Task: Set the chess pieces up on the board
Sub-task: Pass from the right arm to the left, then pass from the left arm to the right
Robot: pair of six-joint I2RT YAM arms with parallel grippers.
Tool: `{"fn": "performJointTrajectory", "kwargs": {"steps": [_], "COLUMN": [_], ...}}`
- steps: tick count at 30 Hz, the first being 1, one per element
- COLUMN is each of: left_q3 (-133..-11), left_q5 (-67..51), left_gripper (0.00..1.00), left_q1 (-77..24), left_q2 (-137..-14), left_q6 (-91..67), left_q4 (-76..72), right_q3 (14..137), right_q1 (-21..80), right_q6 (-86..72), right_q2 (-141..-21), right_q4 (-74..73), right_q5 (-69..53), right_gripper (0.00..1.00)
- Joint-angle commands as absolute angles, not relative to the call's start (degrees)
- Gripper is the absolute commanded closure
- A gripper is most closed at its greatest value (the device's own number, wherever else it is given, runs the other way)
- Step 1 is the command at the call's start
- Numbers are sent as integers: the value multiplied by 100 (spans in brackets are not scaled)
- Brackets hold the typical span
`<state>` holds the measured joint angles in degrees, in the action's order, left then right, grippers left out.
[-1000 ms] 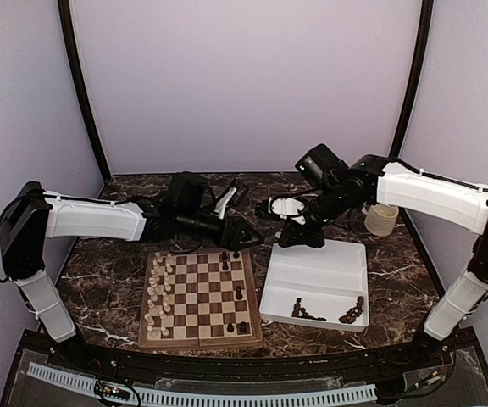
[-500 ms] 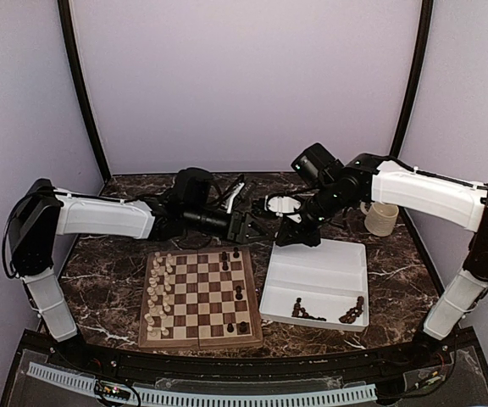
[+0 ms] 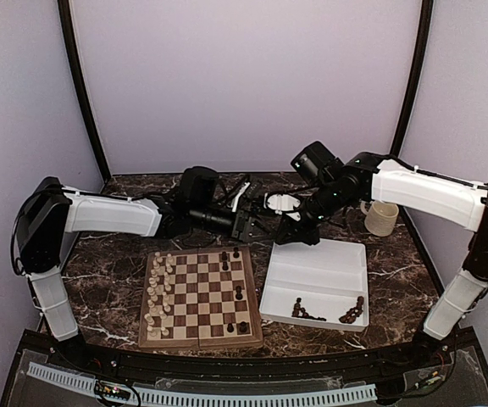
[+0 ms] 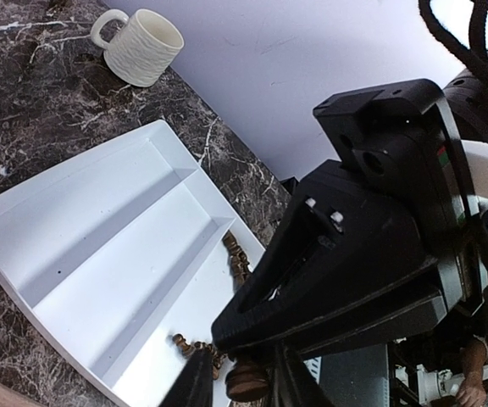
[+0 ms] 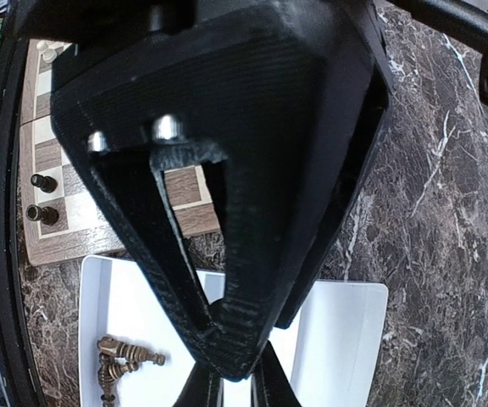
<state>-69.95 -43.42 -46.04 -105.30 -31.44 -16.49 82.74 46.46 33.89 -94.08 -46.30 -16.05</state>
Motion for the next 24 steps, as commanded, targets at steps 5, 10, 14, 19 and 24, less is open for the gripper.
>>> {"fn": "performJointTrajectory", "kwargs": {"steps": [5,10,14,19,24], "left_q3": [-7242,-7277,-7194,-6772,-6538], "left_q5": [-4638,-4503,-4131,-3629,-3245], "left_gripper": [85,89,89,90,90], "left_q1": [-4640,-4631,-4604,-4605,-4599], "left_q2": [-10571,-10474,-10199,-9784,-9586], "left_q6": [-3199,-3167,-3080,-3061,-3082], "left_q4": [-1611,-1670,-1924,-2896,-3833], "right_q3": [8426,8424,8398,7999,7347], "right_q1": [4663,4594,3881,2551,2452], "right_q6": [3246,3192,2963,1302,-343], "right_q2": [-9398,-9272,-8888,-8775,-8930], "right_q4": [-4493,-4524,-4578,-3568,-2260], "right_q5": [-1532,-1587,-2689,-5497,-6839], "right_gripper": [94,76,63,58,57]}}
